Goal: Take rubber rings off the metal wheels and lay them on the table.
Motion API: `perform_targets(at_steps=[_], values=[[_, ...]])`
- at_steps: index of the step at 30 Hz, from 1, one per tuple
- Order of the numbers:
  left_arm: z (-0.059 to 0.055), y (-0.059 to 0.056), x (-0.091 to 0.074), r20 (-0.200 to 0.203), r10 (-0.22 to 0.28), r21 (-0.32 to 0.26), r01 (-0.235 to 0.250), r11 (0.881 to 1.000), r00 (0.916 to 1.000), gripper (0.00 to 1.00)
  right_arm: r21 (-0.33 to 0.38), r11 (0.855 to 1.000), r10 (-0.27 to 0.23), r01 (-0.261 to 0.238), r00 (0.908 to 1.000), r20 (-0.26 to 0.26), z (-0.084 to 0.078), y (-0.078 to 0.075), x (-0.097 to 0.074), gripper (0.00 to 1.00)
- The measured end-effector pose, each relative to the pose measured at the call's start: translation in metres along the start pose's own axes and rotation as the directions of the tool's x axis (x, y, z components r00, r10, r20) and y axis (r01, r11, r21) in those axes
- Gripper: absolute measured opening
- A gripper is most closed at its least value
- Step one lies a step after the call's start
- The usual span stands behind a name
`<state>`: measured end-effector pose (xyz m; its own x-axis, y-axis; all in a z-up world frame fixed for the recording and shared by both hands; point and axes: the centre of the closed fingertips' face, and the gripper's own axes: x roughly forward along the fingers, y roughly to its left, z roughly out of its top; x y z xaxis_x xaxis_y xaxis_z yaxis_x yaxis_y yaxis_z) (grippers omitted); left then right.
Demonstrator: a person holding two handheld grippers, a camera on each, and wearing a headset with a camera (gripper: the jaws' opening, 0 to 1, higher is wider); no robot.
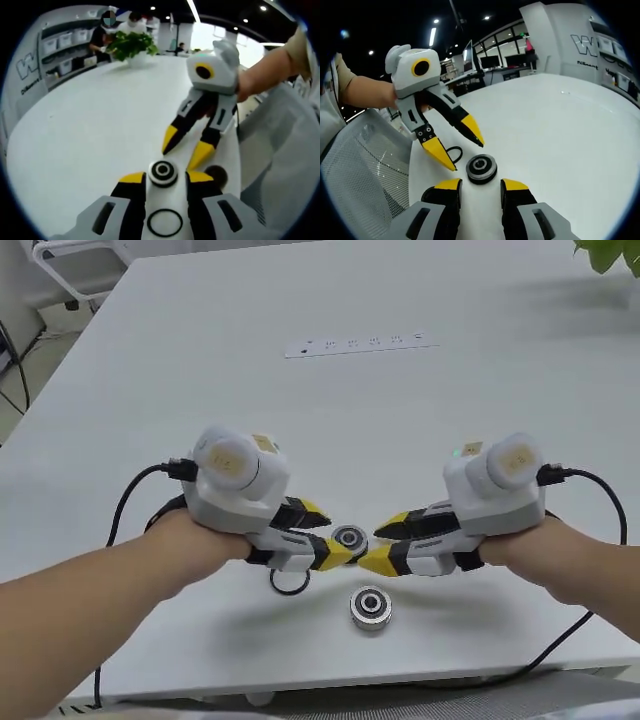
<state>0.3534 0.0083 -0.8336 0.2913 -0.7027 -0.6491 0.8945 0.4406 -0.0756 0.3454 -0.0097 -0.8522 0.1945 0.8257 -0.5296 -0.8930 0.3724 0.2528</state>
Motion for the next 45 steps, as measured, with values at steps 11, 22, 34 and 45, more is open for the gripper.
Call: perform_targets(at_steps=[11, 22, 34, 45], values=[[-0.001, 0.000, 0.011, -0.021, -0.011, 0.008, 0.011, 1.000, 0.9997, 0.27, 0.009, 1.000, -0.003, 0.003, 1.0000, 0.004, -0.001, -0.002, -0.001, 0.29], [0.001, -0.003, 0.017, -0.021, 0.008, 0.054, -0.007, 0.999, 0.9997, 0.18, 0.013, 1.000, -0.005, 0.005, 1.0000, 0.006, -0.002, -0.002, 0.000, 0.28], [-0.001, 0.002, 0.019, -0.031, 0.038, 0.070, -0.036, 0.997, 0.9988, 0.14, -0.008, 1.000, 0.006, -0.006, 0.9999, 0.012, 0.005, 0.001, 0.006, 0.28], [-0.001, 0.002, 0.017, -0.031, 0.051, 0.061, -0.049, 0.997, 0.9982, 0.14, -0.050, 0.999, -0.005, 0.004, 1.0000, -0.007, 0.006, 0.000, 0.015, 0.27]])
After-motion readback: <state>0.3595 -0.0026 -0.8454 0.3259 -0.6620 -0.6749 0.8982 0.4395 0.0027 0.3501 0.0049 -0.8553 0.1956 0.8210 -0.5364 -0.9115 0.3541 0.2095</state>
